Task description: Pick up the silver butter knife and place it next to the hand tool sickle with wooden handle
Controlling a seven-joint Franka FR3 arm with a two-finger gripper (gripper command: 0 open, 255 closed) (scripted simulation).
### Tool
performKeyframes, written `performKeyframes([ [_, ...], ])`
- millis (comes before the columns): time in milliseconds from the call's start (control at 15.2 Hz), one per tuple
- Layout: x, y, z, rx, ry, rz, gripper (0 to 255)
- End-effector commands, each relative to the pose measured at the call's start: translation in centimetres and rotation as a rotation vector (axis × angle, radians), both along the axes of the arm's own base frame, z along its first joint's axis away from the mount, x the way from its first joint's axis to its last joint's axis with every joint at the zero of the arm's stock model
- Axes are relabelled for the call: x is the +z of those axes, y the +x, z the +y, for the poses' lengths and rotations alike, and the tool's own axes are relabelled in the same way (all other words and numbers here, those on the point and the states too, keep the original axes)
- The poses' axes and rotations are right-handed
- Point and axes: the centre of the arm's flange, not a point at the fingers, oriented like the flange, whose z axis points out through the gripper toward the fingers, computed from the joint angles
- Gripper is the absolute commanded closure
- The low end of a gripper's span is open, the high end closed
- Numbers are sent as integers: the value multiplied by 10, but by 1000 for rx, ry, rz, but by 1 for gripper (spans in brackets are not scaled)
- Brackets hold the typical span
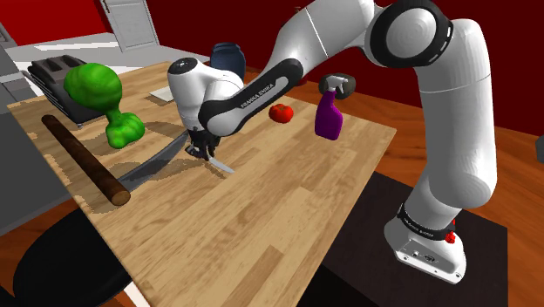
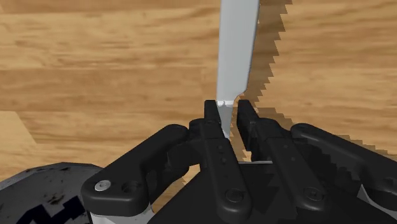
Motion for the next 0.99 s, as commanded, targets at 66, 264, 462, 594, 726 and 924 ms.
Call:
performKeyframes([
  [66, 0, 0, 0, 0, 0, 0, 255],
  [264, 0, 0, 0, 0, 0, 0, 0],
  [462, 0, 0, 0, 0, 0, 0, 0],
  [594, 13, -3, 2, 0, 0, 0, 0],
  [726, 38, -8, 5, 0, 0, 0, 0],
  [924, 48, -10, 6, 0, 0, 0, 0],
])
